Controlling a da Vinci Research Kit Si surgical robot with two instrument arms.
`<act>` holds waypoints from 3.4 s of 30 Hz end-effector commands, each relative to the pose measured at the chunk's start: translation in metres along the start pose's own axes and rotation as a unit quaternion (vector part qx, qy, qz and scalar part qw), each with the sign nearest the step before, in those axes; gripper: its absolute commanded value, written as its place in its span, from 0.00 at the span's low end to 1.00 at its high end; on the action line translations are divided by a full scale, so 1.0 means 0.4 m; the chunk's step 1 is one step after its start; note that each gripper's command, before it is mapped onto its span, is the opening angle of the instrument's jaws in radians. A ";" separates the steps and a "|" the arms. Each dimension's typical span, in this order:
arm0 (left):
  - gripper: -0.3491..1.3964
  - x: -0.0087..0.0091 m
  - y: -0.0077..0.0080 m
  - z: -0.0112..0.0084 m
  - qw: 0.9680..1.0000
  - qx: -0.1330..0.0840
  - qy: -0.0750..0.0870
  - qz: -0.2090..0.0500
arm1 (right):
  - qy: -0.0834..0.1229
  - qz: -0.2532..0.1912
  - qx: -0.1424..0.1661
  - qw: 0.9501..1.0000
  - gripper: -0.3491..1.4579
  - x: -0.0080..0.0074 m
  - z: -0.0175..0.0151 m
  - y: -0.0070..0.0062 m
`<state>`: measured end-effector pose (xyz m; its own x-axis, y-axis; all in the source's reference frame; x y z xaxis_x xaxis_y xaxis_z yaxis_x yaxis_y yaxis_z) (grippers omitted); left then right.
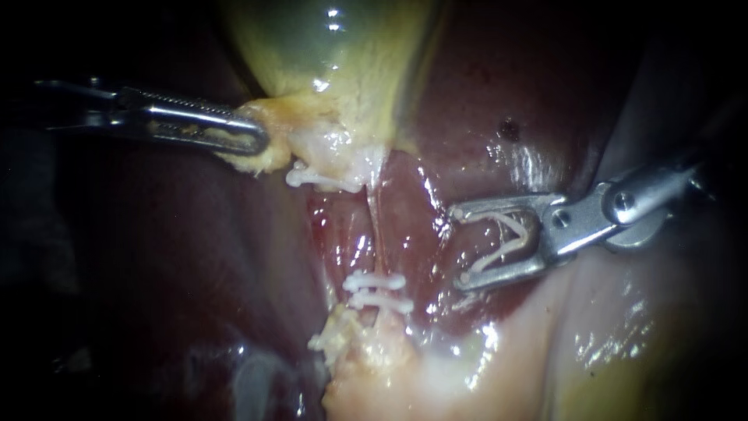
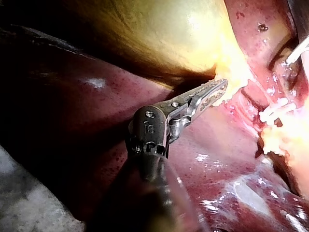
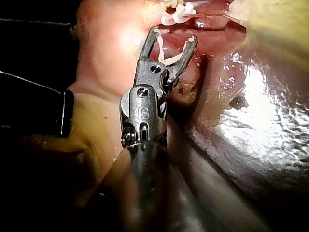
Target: Clipping third clip right tube
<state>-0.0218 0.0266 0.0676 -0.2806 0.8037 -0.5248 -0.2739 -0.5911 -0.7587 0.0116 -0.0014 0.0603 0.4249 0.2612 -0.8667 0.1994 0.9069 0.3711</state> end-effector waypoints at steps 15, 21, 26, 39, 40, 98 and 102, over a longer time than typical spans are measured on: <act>0.00 0.0129 0.0073 -0.0167 1.000 0.000 0.005 -0.011 | -0.001 0.000 0.000 1.000 0.46 -0.0001 0.0000 0.0000; 0.00 0.0161 0.0114 -0.0185 1.000 0.002 0.011 -0.001 | -0.001 0.000 0.000 1.000 0.46 -0.0001 0.0000 0.0000; 0.00 0.0156 0.0116 -0.0183 1.000 0.002 0.011 -0.001 | 0.003 0.007 -0.002 1.000 0.46 0.0003 0.0009 0.0003; 0.00 0.0145 0.0118 -0.0174 1.000 0.004 0.011 0.000 | 0.040 0.132 -0.030 0.990 0.47 0.0049 0.0152 0.0065; 0.00 0.0145 0.0118 -0.0174 1.000 0.004 0.011 0.000 | 0.040 0.139 -0.031 0.989 0.47 0.0050 0.0165 0.0072; 0.00 0.0133 0.0120 -0.0155 1.000 0.008 0.012 0.002 | 0.173 0.231 0.033 0.957 0.46 0.0156 0.0362 0.0154; 0.00 0.0132 0.0119 -0.0154 1.000 0.008 0.012 0.002 | 0.177 0.232 0.035 0.956 0.46 0.0178 0.0355 0.0147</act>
<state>-0.0189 0.0285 0.0589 -0.2587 0.8030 -0.5368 -0.2870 -0.5946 -0.7511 0.0283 0.0011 0.0610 0.1582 0.7368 -0.6573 0.1254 0.6453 0.7535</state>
